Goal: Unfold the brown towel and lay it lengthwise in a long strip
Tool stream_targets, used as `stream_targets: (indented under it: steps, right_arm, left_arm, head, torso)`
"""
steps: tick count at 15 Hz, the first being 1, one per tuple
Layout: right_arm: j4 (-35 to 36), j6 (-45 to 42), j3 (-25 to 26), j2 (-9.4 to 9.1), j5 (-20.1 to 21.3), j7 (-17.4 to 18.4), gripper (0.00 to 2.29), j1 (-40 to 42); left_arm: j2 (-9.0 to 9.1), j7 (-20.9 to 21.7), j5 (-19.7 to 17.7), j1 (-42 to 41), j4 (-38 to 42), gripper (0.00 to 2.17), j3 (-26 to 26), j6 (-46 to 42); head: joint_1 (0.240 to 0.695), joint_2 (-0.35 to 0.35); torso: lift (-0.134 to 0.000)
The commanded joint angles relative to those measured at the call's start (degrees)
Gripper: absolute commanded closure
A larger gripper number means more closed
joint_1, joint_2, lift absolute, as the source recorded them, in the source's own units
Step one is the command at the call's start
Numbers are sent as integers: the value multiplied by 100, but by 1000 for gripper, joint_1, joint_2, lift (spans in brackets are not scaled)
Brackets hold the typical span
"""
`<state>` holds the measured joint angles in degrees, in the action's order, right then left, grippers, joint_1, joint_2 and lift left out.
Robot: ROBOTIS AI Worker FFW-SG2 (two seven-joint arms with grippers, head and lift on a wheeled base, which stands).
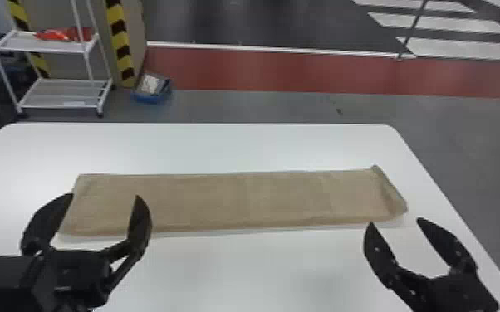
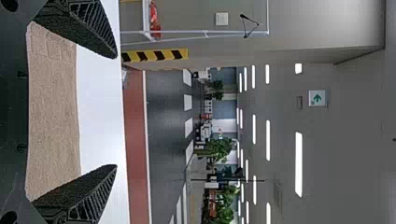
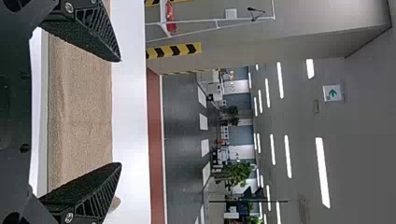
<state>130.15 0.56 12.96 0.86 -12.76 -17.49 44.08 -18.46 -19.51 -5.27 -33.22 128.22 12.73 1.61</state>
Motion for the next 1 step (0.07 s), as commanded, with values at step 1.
stream_targets:
  steps: [1]
  right_arm:
    - [1,11,31,2,-25,0,90,4]
  left_arm:
    - [-8,0,-1,9,1,46,-7,11]
  head:
    - [695,-119]
  torso:
    - [-123]
